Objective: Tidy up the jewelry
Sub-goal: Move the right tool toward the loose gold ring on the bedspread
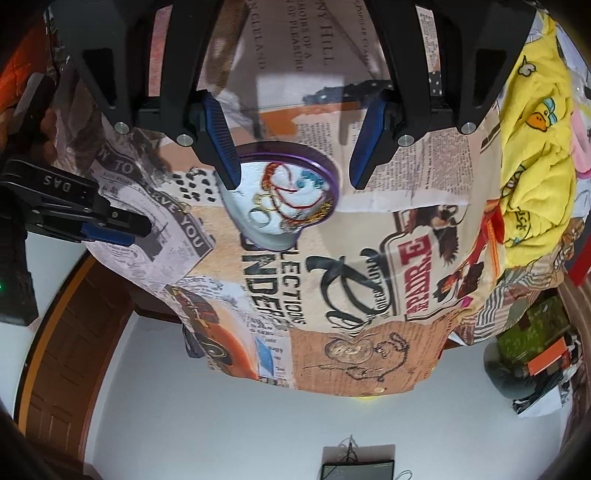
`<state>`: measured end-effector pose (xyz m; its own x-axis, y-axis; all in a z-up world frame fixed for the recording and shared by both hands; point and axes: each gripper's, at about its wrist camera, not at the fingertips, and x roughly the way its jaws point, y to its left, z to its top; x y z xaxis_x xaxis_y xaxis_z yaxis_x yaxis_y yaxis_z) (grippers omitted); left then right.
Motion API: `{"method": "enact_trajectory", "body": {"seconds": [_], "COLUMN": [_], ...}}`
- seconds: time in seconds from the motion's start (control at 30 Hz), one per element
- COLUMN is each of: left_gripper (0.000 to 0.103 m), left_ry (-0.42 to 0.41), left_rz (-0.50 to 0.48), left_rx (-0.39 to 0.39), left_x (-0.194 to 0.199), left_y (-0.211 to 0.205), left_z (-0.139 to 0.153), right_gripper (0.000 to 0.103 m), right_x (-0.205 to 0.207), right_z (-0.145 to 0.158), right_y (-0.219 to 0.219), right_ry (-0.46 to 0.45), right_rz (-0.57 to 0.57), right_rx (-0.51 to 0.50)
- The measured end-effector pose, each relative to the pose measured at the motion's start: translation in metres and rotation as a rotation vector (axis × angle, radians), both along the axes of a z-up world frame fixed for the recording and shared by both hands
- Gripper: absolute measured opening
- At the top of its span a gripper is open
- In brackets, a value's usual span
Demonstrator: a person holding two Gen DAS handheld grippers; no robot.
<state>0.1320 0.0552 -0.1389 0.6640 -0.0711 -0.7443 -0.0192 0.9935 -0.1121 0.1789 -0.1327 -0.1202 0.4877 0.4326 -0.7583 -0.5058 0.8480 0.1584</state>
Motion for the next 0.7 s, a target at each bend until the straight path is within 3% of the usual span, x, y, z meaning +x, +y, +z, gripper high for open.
{"method": "enact_trajectory", "body": {"seconds": [0.3, 0.6, 0.7], "left_gripper": [0.06, 0.06, 0.06], "left_ry": [0.006, 0.038, 0.048], "left_rz": [-0.029, -0.031, -0.037], "left_rx": [0.005, 0.0, -0.007], "left_x": [0.007, 0.015, 0.017], "left_y": [-0.019, -0.022, -0.024], "left_z": [-0.003, -0.016, -0.019], "right_gripper": [0.037, 0.037, 0.032], "right_x": [0.027, 0.044, 0.041], "right_z": [-0.039, -0.064, -0.065], "right_y": [-0.025, -0.006, 0.0], "right_ry": [0.117, 0.205, 0.176], "right_rz": [-0.031, 0.021, 0.021], "right_rx": [-0.057, -0.024, -0.024]}}
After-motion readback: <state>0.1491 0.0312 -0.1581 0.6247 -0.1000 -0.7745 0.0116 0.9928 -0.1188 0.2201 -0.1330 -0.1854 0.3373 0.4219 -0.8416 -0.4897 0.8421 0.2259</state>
